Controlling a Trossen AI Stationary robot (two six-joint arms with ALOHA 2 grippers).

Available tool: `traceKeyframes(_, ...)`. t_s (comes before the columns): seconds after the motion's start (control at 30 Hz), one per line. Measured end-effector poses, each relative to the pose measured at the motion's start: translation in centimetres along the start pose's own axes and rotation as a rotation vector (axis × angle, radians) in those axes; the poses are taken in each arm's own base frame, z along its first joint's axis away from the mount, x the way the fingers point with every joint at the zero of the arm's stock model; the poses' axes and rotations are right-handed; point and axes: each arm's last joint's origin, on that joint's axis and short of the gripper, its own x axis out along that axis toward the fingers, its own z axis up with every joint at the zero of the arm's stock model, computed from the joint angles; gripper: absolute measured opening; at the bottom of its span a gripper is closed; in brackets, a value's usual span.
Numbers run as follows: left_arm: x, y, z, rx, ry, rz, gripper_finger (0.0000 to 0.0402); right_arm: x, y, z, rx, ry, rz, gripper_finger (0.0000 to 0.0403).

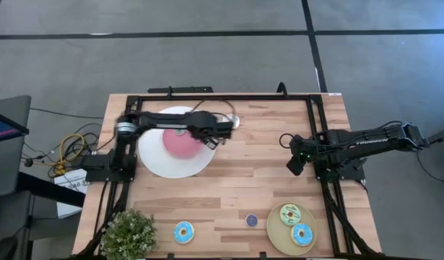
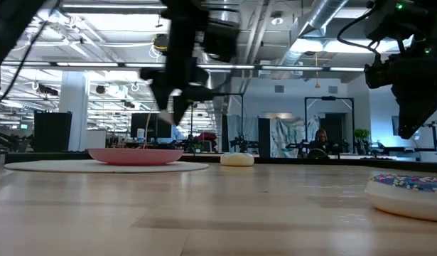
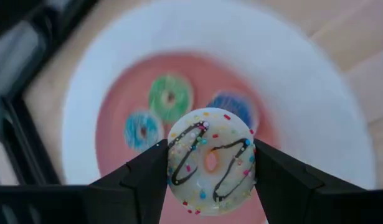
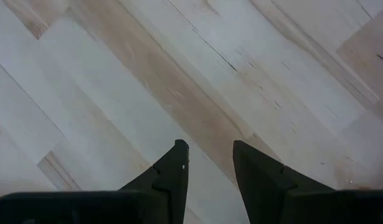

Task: Pick & Place donuts
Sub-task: Put the small white donut on the pink plate

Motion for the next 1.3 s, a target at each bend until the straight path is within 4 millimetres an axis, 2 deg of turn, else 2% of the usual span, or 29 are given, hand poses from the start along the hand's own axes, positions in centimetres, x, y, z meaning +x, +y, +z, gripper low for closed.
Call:
traceKeyframes(0.27,1.9,5.4,-6.9,-0.323,-0.027,-0.223,0.0203,0.0,0.6,0.7,0.022,-0.07,0.06,0.0116)
traceKeyframes(0.4,3.5,7.4,-9.4,-0.411,-0.005,-0.204,0.0203,-0.1,0.9,1.1,0.082,-0.109,0.098,0.0116)
traceKeyframes(0.5,4.7,8.4,-10.5,-0.424,0.023,-0.183,0.0203,-0.1,1.2,1.4,0.131,-0.135,0.128,0.0116)
traceKeyframes(0.7,6.2,8.5,-10.3,-0.321,0.024,-0.216,0.0203,-0.2,1.5,1.8,0.219,-0.167,0.173,0.0116)
traceKeyframes(1.07,6.7,9.1,-9.3,-0.155,-0.035,-0.199,0.0204,-0.3,1.6,1.9,0.36,-0.165,0.195,0.0116)
traceKeyframes(1.3,6.8,9.4,-9.1,-0.142,-0.04,-0.189,0.0234,-0.3,1.6,2.0,0.398,-0.166,0.204,0.0116)
